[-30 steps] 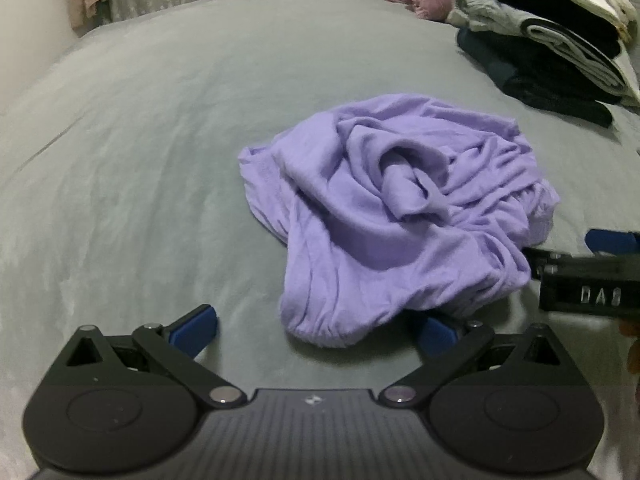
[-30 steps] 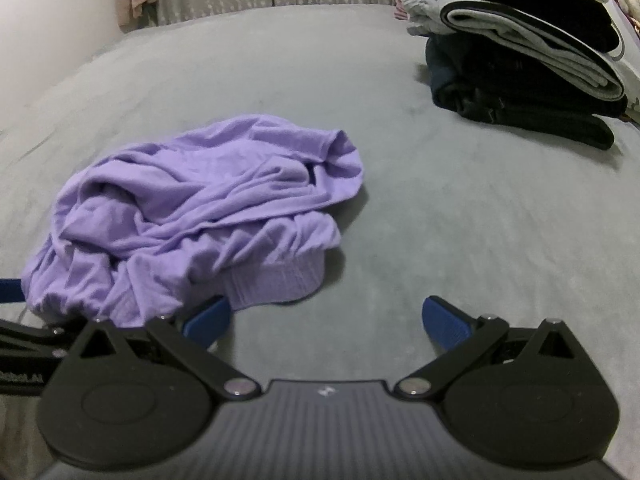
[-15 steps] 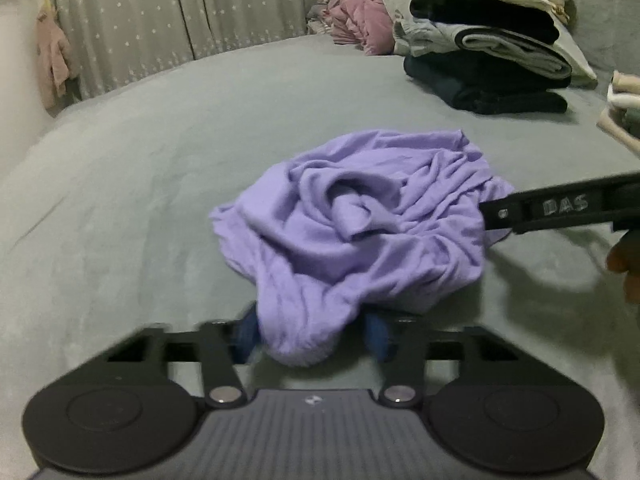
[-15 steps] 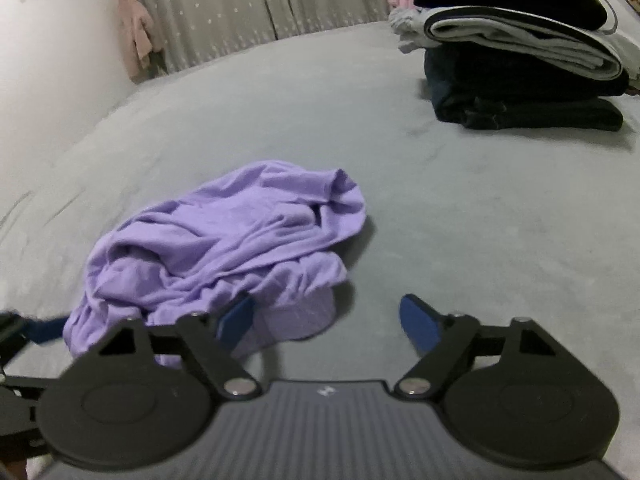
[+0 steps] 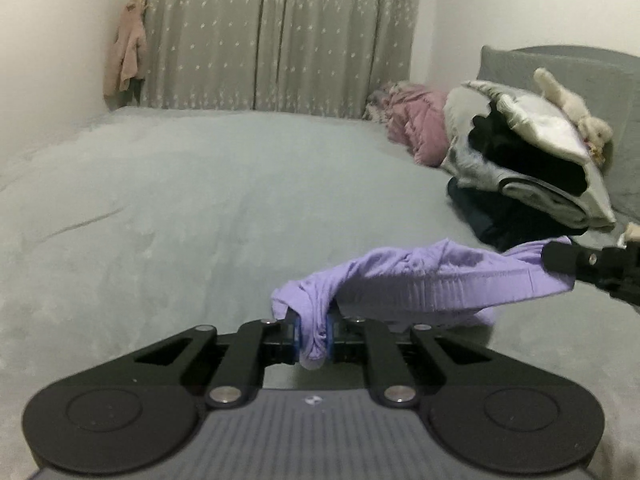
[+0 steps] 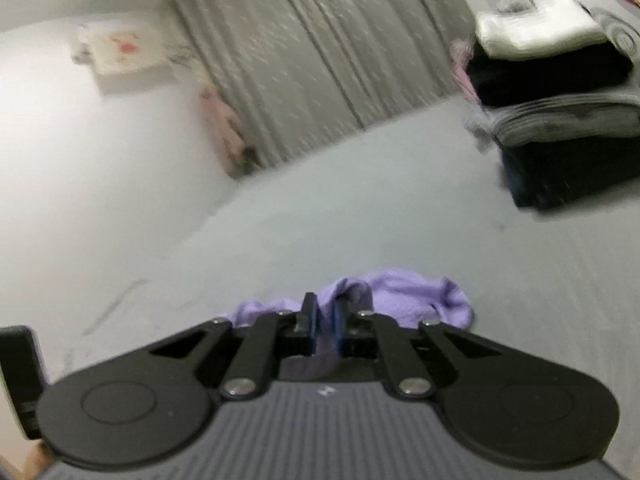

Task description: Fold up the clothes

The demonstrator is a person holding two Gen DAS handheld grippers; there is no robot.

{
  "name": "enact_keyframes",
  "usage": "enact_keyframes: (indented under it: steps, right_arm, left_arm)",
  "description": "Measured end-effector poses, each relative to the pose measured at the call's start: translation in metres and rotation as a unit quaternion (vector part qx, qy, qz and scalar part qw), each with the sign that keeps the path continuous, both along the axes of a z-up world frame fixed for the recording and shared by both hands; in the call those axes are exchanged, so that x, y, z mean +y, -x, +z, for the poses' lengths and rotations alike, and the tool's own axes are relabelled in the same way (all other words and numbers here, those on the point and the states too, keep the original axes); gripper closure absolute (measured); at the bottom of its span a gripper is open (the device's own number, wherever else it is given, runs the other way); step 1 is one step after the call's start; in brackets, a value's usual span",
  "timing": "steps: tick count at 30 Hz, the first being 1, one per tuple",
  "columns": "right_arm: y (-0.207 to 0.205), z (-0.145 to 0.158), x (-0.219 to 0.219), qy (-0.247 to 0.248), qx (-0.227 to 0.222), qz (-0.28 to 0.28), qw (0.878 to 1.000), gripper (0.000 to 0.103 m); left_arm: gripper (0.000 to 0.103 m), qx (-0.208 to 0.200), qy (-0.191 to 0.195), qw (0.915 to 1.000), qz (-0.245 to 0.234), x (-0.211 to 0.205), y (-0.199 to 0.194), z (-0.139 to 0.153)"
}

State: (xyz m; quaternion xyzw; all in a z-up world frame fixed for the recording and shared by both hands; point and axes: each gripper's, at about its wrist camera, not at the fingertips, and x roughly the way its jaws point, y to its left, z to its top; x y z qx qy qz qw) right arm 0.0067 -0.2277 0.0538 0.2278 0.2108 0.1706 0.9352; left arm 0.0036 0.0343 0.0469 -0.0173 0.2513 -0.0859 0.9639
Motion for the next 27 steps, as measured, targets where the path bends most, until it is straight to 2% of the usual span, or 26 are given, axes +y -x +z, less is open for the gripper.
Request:
enact_keyframes:
  steps: [2,4,6,9,13,18,20,22,23,24,27]
  right_arm:
    - [0.009,0.01,-0.003,-0.004,-0.011,0.005,1.0,0.097]
    - [0.017,0.017,-0.008,-0.009,-0.011,0.006,1.0,0.097]
    - [0.026,0.022,-0.014,-0.005,0.01,0.002,1.0,0.097]
    - [0.033,0.017,-0.02,0.011,0.057,-0.003,0.998,0.097]
    - [0.045,0.001,-0.033,0.029,0.132,0.002,0.991,0.096]
    - [0.058,-0.022,-0.041,0.048,0.178,0.032,0.982,0.096]
    - [0.062,-0.035,-0.039,0.067,0.197,0.043,0.977,0.092]
    - [0.068,-0.049,-0.041,0.088,0.215,0.051,0.971,0.083]
    - [0.071,-0.054,-0.044,0.095,0.22,0.05,0.969,0.076]
    - [0.074,-0.058,-0.048,0.099,0.223,0.048,0.969,0.074]
    - [0.077,-0.064,-0.061,0.094,0.229,0.042,0.968,0.067]
  left_arm:
    - [0.089,-0.006,-0.003,0.9998,-0.019,0.002,0.013,0.008]
    - [0.089,0.006,0.006,0.9991,-0.041,0.004,0.022,0.011]
    - [0.093,0.041,0.014,0.9967,-0.069,0.004,0.029,0.011]
    - [0.093,0.094,0.014,0.989,-0.113,0.002,0.043,0.004]
    - [0.093,0.127,-0.019,0.9786,-0.161,-0.008,0.063,-0.009]
    - [0.093,0.166,-0.062,0.9638,-0.199,-0.011,0.08,-0.041]
    - [0.093,0.18,-0.084,0.9572,-0.211,-0.011,0.087,-0.051]
    - [0.091,0.194,-0.118,0.9477,-0.224,-0.011,0.091,-0.065]
    - [0.088,0.196,-0.122,0.9458,-0.229,-0.008,0.092,-0.067]
    - [0.083,0.197,-0.125,0.944,-0.233,-0.005,0.092,-0.068]
    - [0.061,0.204,-0.096,0.9455,-0.235,0.005,0.084,-0.065]
